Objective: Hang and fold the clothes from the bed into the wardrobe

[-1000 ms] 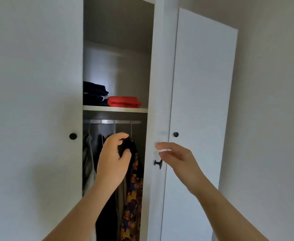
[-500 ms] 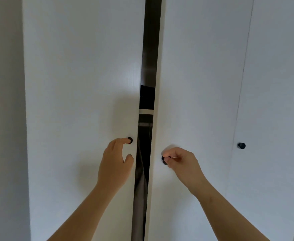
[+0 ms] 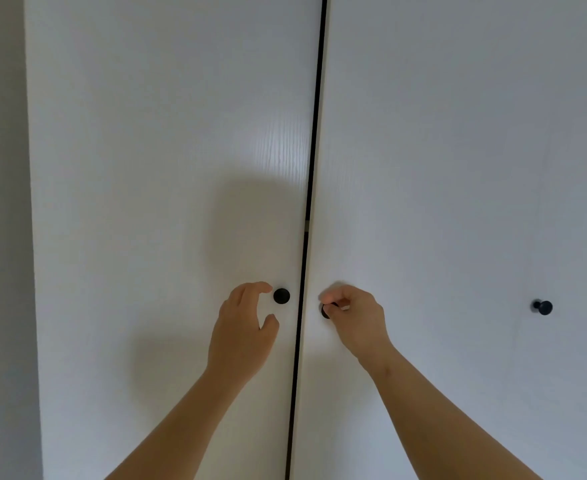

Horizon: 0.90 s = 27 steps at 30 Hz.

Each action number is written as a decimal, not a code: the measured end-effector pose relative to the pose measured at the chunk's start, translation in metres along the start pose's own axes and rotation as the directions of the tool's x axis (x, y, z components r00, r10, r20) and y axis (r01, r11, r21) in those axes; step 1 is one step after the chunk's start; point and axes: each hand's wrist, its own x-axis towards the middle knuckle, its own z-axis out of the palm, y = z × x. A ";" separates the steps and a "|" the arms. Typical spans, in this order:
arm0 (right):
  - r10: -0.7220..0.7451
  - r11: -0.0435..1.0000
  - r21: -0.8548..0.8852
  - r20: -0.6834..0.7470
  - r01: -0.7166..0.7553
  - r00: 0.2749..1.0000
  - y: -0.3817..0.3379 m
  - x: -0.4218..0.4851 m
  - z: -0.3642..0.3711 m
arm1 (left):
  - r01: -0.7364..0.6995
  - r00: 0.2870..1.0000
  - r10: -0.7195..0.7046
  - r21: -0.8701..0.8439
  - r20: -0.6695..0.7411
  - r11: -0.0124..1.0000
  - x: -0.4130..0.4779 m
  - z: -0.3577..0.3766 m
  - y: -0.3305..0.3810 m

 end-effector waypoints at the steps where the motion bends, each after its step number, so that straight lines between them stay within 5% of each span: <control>1: 0.000 1.000 -0.011 -0.010 0.000 1.000 0.001 0.004 0.004 | -0.005 1.000 0.005 -0.001 0.006 1.000 0.003 0.001 -0.002; 15: 0.013 0.993 -0.113 -0.074 -0.022 0.997 0.013 0.029 0.029 | -0.047 0.998 0.049 -0.060 0.025 0.997 0.032 0.008 -0.026; 19: 0.083 0.996 -0.012 -0.094 -0.085 0.992 0.011 0.029 0.027 | -0.052 0.998 0.055 -0.069 0.040 0.996 0.033 0.010 -0.030; 27: 0.039 0.968 -0.240 -0.161 -0.077 0.986 0.004 0.008 0.035 | -0.036 0.997 0.041 -0.071 0.072 0.997 0.020 0.009 -0.024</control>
